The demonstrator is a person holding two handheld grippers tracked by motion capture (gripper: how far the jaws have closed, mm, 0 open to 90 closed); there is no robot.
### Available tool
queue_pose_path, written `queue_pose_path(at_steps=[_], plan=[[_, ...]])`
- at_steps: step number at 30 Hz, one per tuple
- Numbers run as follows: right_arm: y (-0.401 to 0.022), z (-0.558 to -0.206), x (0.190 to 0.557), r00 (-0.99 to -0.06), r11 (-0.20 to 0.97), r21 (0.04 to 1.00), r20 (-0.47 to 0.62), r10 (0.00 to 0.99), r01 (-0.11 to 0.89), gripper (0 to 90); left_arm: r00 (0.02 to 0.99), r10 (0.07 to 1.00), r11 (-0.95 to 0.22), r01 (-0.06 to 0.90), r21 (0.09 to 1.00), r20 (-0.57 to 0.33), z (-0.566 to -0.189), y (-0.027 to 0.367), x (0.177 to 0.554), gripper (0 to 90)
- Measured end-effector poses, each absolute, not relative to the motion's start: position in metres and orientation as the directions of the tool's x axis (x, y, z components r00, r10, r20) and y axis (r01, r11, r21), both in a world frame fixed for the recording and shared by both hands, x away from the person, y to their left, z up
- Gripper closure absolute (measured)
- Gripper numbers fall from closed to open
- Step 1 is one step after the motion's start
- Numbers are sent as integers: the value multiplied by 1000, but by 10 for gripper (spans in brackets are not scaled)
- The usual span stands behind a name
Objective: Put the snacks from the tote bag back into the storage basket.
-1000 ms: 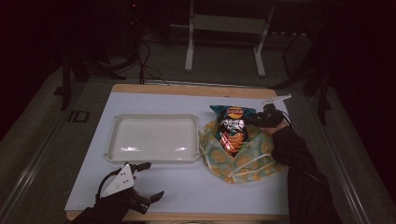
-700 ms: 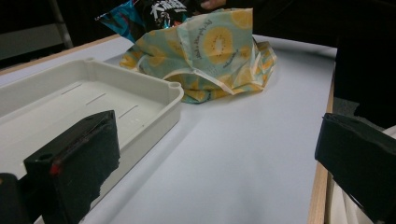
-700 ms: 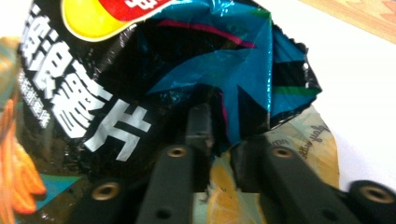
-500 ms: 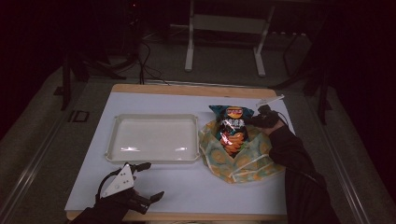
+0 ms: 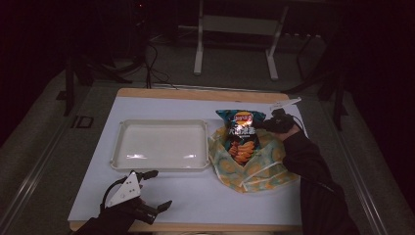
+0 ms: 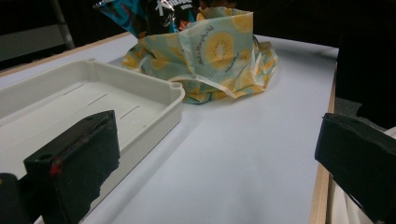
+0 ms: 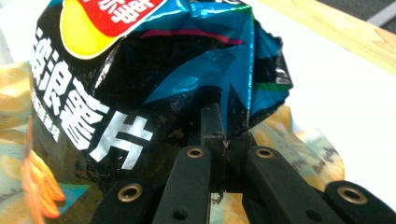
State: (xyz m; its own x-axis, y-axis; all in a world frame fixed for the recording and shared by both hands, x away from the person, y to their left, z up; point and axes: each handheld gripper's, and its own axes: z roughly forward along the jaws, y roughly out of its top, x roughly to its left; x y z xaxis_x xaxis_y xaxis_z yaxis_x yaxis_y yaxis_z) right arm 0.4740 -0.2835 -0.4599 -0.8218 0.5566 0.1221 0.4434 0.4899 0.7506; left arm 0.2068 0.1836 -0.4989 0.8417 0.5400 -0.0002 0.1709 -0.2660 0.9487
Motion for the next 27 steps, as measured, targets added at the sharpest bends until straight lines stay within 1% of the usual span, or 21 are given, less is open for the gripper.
queue_pose_path(at_steps=[15,27], plan=[[-281,-422,455,-843,431,824,99,528,367,900,840,543,-268,169,949,3,-498,184,207,4],[-289,-402,448,-840,402,847,93,534,349,900,839,544,-269,168,948,6,-499,184,207,4]])
